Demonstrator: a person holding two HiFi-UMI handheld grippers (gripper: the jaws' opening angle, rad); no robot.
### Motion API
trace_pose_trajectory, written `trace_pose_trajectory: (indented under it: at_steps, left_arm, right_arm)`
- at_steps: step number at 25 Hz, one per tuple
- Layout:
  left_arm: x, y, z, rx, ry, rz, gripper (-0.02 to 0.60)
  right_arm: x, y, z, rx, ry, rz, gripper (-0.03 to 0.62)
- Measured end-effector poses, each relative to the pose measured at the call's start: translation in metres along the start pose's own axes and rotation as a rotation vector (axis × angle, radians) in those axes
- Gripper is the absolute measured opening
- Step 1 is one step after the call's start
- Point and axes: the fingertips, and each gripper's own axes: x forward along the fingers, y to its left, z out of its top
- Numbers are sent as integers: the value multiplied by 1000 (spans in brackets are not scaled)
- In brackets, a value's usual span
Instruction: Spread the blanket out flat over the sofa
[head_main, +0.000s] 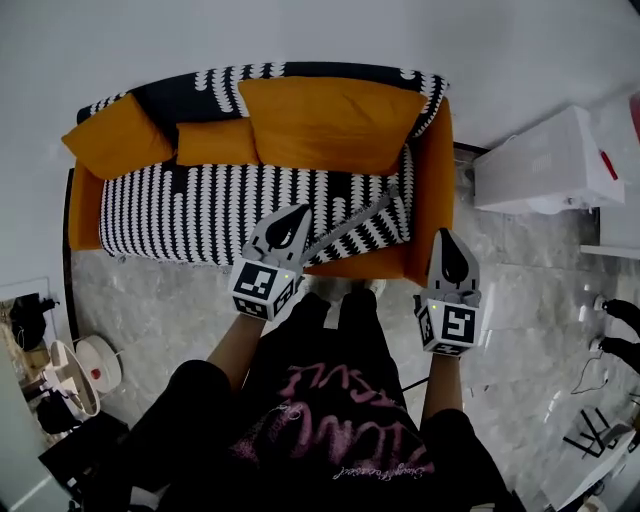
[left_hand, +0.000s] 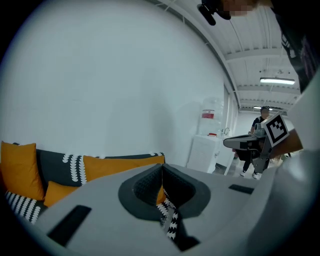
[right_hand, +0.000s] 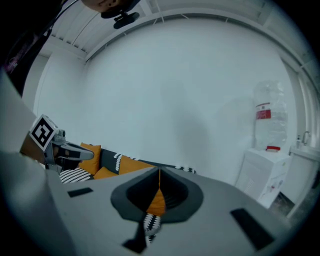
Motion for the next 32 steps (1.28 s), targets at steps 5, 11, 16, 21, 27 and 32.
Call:
trace_pose_trajectory:
  at_steps: [5,11,16,21,27,32]
  left_arm:
    - [10,-1,-17,-17,35,30,11]
    - [12,6,-53,-38,90,61,11]
    - [14,3,-88,-64,134,74,11]
    - [19,-4,-131,-99,209,77,11]
    - [39,-10,-165,-112,269,51,11]
    - [58,-20,-176,-104,312,17,11]
  right_arm:
    - [13,-7,-24,22,39,38,21]
    - [29,3,-62,27,106,95,21]
    - [37,10,-94,41,141,132,21]
    - [48,4,-125,79,176,132,21]
    - [52,-1,-162,119,217,127,21]
    - [49,-13,-177,161,234,101,21]
